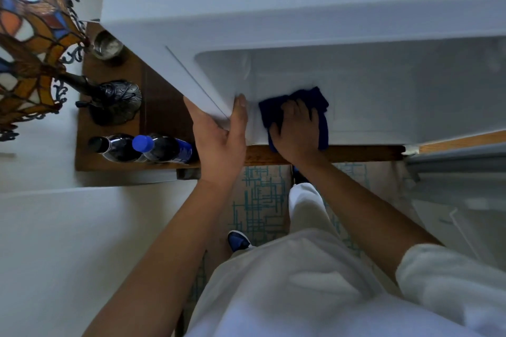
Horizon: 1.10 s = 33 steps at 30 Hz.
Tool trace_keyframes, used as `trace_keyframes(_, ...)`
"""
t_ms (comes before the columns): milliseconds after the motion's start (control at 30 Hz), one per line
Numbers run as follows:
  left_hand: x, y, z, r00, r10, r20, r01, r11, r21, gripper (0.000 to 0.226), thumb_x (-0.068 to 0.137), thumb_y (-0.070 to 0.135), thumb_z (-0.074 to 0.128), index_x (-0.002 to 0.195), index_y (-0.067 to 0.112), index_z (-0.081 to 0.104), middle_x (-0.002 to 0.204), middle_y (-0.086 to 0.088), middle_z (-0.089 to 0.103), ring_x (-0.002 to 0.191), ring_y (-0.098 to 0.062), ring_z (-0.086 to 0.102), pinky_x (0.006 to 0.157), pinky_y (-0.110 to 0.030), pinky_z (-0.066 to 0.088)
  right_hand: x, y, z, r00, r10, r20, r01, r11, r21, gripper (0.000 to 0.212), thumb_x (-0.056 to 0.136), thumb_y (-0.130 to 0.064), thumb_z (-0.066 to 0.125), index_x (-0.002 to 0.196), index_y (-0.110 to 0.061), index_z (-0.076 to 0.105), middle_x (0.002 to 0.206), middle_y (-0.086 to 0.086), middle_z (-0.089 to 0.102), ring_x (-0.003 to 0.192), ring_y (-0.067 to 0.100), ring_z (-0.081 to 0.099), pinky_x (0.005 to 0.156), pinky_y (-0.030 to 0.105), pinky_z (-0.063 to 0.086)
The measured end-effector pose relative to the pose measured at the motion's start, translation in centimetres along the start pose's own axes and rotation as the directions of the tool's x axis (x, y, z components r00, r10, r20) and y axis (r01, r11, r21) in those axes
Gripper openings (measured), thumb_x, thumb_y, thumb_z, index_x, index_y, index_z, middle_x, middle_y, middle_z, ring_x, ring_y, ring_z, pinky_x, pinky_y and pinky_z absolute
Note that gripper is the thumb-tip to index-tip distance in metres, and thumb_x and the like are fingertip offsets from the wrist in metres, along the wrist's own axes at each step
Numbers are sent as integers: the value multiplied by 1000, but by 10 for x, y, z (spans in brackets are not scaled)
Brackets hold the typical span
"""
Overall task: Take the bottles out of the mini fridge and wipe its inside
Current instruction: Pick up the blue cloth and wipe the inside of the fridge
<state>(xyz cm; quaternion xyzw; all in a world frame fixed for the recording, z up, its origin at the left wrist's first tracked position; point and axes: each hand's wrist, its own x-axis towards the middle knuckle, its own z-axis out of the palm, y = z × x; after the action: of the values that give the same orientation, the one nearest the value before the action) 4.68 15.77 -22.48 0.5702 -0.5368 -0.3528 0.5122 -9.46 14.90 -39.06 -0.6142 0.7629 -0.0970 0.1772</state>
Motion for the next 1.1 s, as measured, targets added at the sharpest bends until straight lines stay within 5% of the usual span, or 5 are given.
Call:
trace_keyframes(133, 0, -1, 0, 1000, 8, 1, -8, 1000, -25, 61, 100, 6, 64, 143, 28, 27, 139, 3, 54, 135, -15, 54, 119, -50, 40, -33, 9, 10, 996, -71, 54, 73, 997, -37, 66, 97, -44, 49, 151, -6, 43, 161, 15, 39, 153, 34, 29, 124, 58, 19)
trace_keyframes(333, 1, -4, 0, 1000, -15, 10, 15, 997, -77, 58, 99, 1, 63, 135, 37, 33, 133, 21, 55, 128, -3, 57, 111, -26, 44, 25, 13, 5, 995, -99, 33, 97, 993, 68, 65, 99, -38, 46, 159, -13, 33, 166, 10, 33, 156, 29, 22, 127, 53, 10)
trace_keyframes(567, 2, -8, -1, 999, 35, 21, -33, 998, -54, 62, 98, -1, 63, 135, 36, 30, 127, 41, 57, 126, 5, 56, 111, -25, 42, 61, -25, 18, 977, -188, 102, 197, 976, -88, 61, 107, -35, 37, 162, -16, 21, 171, 5, 18, 159, 30, 12, 127, 56, 5)
trace_keyframes(933, 1, -8, 4, 995, 98, 0, -98, 995, -8, 60, 97, -10, 60, 139, 10, 22, 129, 28, 49, 119, 19, 54, 104, -8, 40, 48, -4, 14, 955, -297, -10, 296, 945, 142, 44, 88, -26, 57, 130, -18, 64, 138, 3, 64, 141, 27, 47, 121, 54, 24)
trace_keyframes(1100, 1, 0, -2, 996, 66, 52, -66, 998, 1, 55, 99, -6, 60, 137, 19, 28, 124, 35, 55, 118, 17, 56, 101, -7, 42, -12, 33, 24, 968, -180, -178, 187, 982, 25, 49, 92, -37, 58, 138, -19, 61, 151, 8, 54, 144, 35, 43, 122, 58, 23)
